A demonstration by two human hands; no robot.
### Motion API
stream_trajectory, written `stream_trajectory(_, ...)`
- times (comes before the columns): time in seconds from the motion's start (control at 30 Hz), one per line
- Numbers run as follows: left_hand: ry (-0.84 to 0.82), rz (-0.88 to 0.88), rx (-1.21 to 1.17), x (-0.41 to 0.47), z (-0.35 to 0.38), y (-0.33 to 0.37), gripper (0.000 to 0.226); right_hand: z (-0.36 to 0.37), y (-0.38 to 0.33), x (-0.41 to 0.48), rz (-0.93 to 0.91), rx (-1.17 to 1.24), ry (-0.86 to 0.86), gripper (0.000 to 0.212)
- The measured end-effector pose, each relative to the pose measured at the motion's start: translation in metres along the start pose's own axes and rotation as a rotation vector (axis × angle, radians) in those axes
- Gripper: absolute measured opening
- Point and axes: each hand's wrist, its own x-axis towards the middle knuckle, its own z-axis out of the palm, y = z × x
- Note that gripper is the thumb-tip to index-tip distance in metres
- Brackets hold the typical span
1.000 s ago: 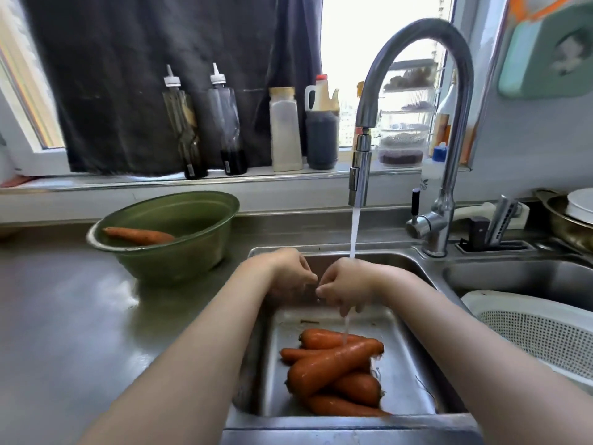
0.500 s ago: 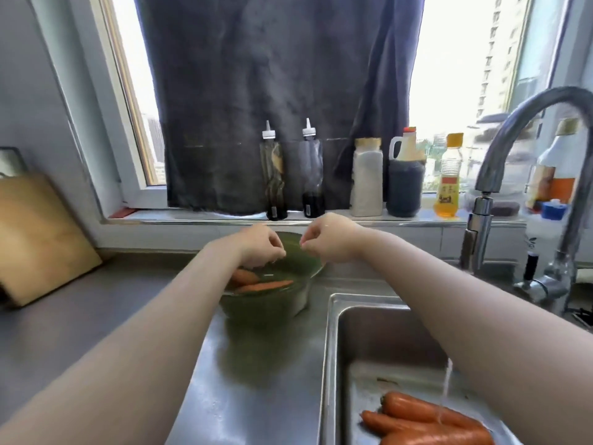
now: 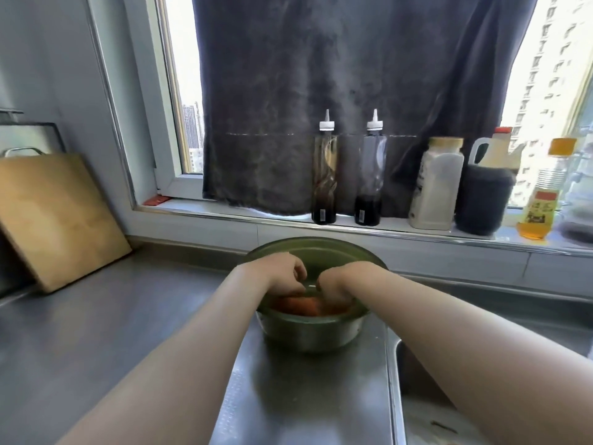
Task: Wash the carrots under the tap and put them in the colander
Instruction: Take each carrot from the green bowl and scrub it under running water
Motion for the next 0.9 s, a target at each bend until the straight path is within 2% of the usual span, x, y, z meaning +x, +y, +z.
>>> stream_trajectory(0.07,-0.007,0.01,0.034,0.006,0.002,0.0,0.045,0.004,0.0,0.007,0.002,-0.031,0.018,0.015)
stream_trajectory(0.2,-0.014,0.017,0.087,0.011,0.004,0.0,0.055,0.008,0.0,0.01,-0.029,-0.062,-0.042,0.021)
stream_trajectory(0.3,-0.013,0.04,0.113,0.009,0.0,0.004,0.069,-0.005,0.003,-0.005,-0.075,-0.077,0.028,0.016)
stream_trajectory(0.47,0.091,0.08,0.057,-0.001,-0.008,0.018,0.073,-0.041,0.032,-0.041,-0.1,0.051,0.228,0.04)
stream_trajectory(0.6,0.3,0.214,-0.073,-0.009,-0.011,0.05,0.05,-0.046,0.061,-0.084,-0.086,0.314,0.379,0.036)
stream_trajectory(0.67,0.329,0.271,-0.07,-0.013,-0.013,0.074,0.046,-0.03,0.078,-0.104,-0.052,0.469,0.416,0.03)
stream_trajectory(0.8,0.24,0.356,-0.008,-0.024,0.001,0.127,0.045,0.026,0.117,-0.139,0.011,0.973,0.453,0.025)
stream_trajectory(0.9,0.103,0.39,0.01,-0.03,0.029,0.163,0.043,0.078,0.146,-0.161,0.091,1.227,0.364,0.031)
